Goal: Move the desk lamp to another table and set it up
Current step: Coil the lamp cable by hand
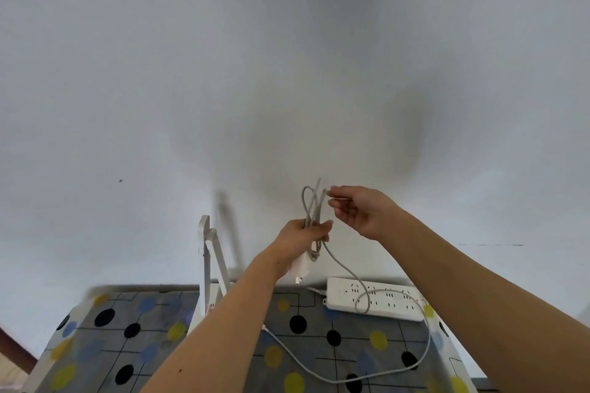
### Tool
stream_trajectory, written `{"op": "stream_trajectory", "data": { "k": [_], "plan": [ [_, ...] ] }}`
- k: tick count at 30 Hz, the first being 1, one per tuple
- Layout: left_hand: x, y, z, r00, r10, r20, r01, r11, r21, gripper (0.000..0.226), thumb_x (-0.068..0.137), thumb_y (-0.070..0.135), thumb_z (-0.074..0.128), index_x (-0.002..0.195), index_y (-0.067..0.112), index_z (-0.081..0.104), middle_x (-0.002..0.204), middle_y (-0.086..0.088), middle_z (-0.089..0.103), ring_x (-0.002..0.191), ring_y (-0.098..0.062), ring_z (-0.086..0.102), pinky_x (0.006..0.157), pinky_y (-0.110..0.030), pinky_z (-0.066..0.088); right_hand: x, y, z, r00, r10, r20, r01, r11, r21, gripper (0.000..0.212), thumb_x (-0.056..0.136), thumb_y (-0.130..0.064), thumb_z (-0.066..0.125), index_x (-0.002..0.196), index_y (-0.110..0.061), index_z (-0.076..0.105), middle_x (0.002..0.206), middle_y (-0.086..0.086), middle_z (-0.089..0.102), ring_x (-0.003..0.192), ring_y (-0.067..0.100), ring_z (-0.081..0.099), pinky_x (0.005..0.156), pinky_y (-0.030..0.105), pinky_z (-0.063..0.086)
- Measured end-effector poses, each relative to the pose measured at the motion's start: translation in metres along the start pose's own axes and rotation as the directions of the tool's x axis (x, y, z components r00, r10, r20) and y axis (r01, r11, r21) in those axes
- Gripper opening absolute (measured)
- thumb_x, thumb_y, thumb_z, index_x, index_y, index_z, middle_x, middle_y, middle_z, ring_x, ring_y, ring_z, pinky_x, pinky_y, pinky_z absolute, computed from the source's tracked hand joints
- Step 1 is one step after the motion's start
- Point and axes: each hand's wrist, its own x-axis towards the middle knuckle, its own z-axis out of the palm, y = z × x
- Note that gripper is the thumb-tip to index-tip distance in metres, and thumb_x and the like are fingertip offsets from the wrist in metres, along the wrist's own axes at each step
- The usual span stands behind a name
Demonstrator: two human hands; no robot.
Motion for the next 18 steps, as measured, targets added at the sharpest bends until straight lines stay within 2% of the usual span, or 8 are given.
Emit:
{"op": "stream_trajectory", "data": {
  "k": [1,3,6,9,15,18],
  "plan": [
    [0.0,-0.001,-0.001,1.0,-0.003,-0.007,0.003,1.0,-0.019,0.028,0.086,0.041,0.065,0.085,0.013,0.066,0.09,-0.001,0.072,0.095,-0.02,0.064,0.092,-0.041,0.052,0.001,0.001,-0.004,1.0,-0.008,-0.004,0.008,1.0,-0.017,0.012,0.087,-0.009,0.067,0.076,-0.003,0.067,0.067,0.008,0.064,0.048,0.01,0.06,0.043,0.018,0.051],
    [0.0,-0.001,-0.003,1.0,-0.007,-0.013,0.006,0.997,-0.071,0.029,0.091,0.039,0.058,0.078,0.013,0.062,0.093,-0.006,0.075,0.094,-0.021,0.066,0.091,-0.04,0.051,0.003,0.006,-0.012,1.0,-0.016,-0.007,0.016,0.996,-0.089,0.013,0.088,-0.01,0.064,0.078,-0.003,0.068,0.066,0.008,0.063,0.044,0.009,0.057,0.042,0.018,0.05],
    [0.0,-0.001,-0.005,0.999,0.005,-0.041,-0.01,0.992,-0.127,0.032,0.095,0.036,0.053,0.074,0.012,0.056,0.079,-0.01,0.074,0.086,-0.027,0.067,0.085,-0.041,0.048,0.005,0.016,-0.024,1.0,-0.01,-0.022,0.003,0.952,-0.307,0.008,0.085,-0.01,0.066,0.083,-0.004,0.07,0.068,0.007,0.063,0.047,0.009,0.052,0.044,0.019,0.046],
    [0.0,0.001,-0.005,0.997,-0.007,-0.073,-0.01,0.973,-0.229,0.031,0.095,0.034,0.053,0.074,0.011,0.054,0.064,-0.007,0.065,0.078,-0.026,0.07,0.086,-0.043,0.052,0.005,0.027,-0.032,0.999,-0.013,-0.033,-0.006,0.855,-0.519,0.017,0.08,-0.013,0.071,0.093,-0.003,0.073,0.074,0.006,0.063,0.054,0.011,0.051,0.049,0.021,0.045],
    [0.001,0.004,-0.006,0.992,-0.033,-0.123,-0.006,0.951,-0.31,0.032,0.095,0.036,0.053,0.074,0.012,0.052,0.058,-0.003,0.055,0.062,-0.02,0.065,0.075,-0.037,0.056,0.002,0.04,-0.037,0.992,0.0,0.129,0.096,0.665,-0.74,0.015,0.076,-0.015,0.074,0.089,-0.021,0.075,0.086,-0.001,0.069,0.067,0.012,0.056,0.052,0.019,0.046],
    [0.0,0.006,-0.004,0.992,-0.024,-0.126,-0.023,0.935,-0.355,0.032,0.094,0.035,0.055,0.072,0.012,0.05,0.052,-0.001,0.05,0.052,-0.018,0.057,0.075,-0.04,0.055,0.003,0.047,-0.034,0.985,-0.003,0.174,0.141,0.601,-0.787,0.015,0.075,-0.016,0.074,0.089,-0.021,0.074,0.083,-0.001,0.069,0.062,0.011,0.055,0.048,0.019,0.041]
  ]
}}
